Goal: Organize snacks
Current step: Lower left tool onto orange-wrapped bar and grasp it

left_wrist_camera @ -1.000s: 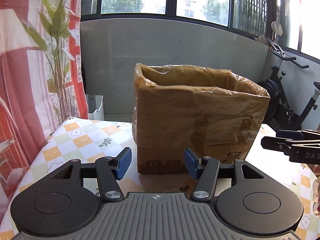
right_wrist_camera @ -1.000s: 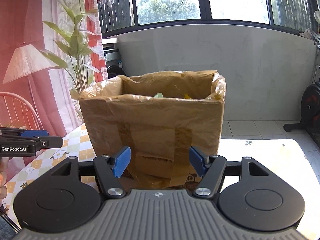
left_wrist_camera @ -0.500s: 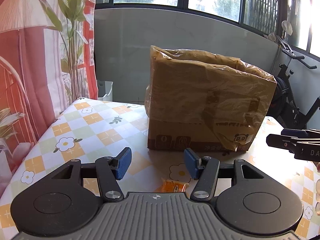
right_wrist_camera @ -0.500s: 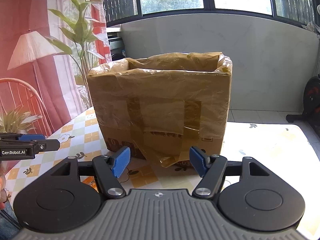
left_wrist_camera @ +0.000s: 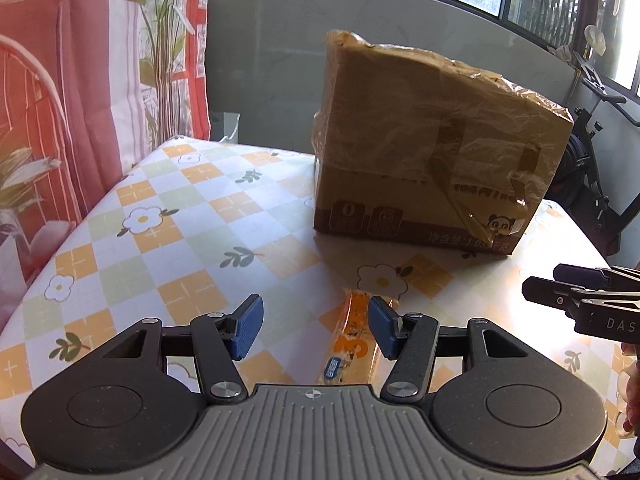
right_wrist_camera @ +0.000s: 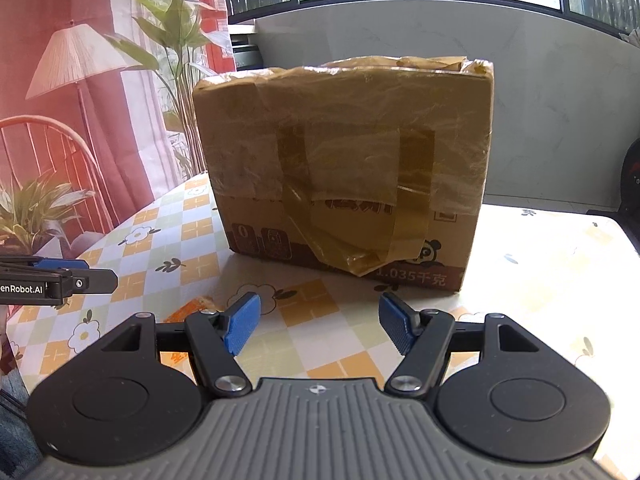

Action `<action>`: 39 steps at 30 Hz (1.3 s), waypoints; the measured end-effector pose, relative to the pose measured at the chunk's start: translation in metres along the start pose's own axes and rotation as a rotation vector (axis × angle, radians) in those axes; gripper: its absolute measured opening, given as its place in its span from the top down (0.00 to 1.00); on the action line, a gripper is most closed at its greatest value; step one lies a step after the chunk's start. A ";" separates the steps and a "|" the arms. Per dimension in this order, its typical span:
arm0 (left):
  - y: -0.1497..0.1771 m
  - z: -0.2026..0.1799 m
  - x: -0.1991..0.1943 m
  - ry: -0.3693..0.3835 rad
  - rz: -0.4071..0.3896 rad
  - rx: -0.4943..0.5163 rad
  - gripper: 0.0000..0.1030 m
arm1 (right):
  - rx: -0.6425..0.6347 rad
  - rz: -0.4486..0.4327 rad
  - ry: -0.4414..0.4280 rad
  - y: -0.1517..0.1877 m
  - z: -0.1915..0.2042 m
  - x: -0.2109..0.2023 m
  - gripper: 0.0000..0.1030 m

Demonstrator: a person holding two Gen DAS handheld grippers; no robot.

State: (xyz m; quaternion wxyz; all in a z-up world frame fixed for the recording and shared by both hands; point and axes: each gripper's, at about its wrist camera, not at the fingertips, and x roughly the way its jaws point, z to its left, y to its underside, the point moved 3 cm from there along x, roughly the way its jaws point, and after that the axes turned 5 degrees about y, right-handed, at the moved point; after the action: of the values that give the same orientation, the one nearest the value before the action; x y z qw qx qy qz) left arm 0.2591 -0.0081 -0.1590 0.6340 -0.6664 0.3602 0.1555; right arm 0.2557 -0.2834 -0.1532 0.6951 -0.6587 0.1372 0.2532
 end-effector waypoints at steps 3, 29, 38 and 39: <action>0.007 0.005 0.009 0.007 0.039 -0.019 0.42 | -0.006 0.030 -0.006 0.009 0.003 0.008 0.33; -0.006 -0.084 0.092 0.449 0.164 0.096 0.52 | -0.035 0.173 -0.008 0.050 0.004 0.032 0.33; 0.001 -0.020 0.054 0.319 0.142 -0.092 0.46 | -0.196 0.161 -0.098 0.043 0.029 0.043 0.29; 0.004 -0.016 0.053 0.315 0.149 -0.113 0.46 | -0.213 0.163 -0.105 0.043 0.032 0.046 0.29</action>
State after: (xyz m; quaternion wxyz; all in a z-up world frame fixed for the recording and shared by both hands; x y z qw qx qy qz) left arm 0.2888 -0.0383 -0.1946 0.5181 -0.6886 0.4939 0.1158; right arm 0.2661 -0.2444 -0.2107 0.6046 -0.7012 0.1260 0.3562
